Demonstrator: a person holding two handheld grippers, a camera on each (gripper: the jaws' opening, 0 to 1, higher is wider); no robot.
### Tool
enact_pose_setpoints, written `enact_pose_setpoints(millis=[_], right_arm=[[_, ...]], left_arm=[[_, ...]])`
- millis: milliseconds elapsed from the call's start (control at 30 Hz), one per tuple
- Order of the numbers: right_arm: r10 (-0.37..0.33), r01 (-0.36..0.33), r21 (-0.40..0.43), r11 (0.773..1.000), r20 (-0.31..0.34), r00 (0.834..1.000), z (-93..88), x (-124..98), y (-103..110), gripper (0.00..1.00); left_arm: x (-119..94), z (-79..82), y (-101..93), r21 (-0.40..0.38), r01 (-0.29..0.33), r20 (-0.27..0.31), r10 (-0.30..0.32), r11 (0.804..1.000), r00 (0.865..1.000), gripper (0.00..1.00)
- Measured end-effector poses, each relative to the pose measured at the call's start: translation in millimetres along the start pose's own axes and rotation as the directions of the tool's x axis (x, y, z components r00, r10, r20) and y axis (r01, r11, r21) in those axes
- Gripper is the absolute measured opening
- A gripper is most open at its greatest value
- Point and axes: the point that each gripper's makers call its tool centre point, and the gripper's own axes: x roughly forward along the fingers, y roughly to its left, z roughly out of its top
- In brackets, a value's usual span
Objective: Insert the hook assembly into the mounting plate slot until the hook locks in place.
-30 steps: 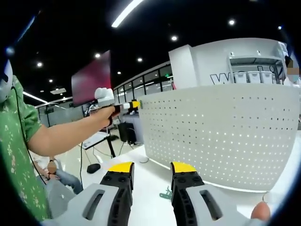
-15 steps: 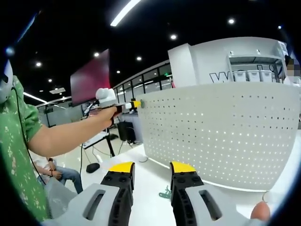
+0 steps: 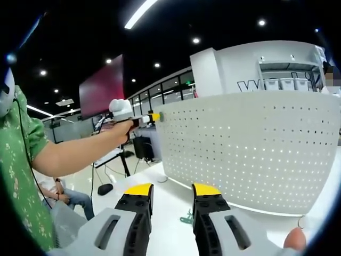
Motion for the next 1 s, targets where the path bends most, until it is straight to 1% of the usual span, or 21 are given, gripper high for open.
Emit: enact_pose_setpoints(millis=[400, 867, 1000], right_arm=[[0.002, -0.002, -0.004, 1.000, -0.008, 1.000, -0.6, 0.5, -0.2, 0.27], [0.001, -0.002, -0.002, 1.000, -0.014, 1.000, -2.6, 0.5, 0.1, 0.26], [0.002, -0.002, -0.004, 1.000, -0.017, 1.000, -3.0, 0.6, 0.2, 0.26]], left_arm=[[0.6, -0.5, -0.5, 0.001, -0.008, 0.009, 0.008, 1.000, 1.000, 0.02], [0.2, -0.7, 0.6, -0.058, -0.020, 0.018, 0.021, 0.998, 1.000, 0.02], [-0.3, -0.3, 0.9, -0.059, -0.020, 0.021, 0.021, 0.998, 1.000, 0.02]])
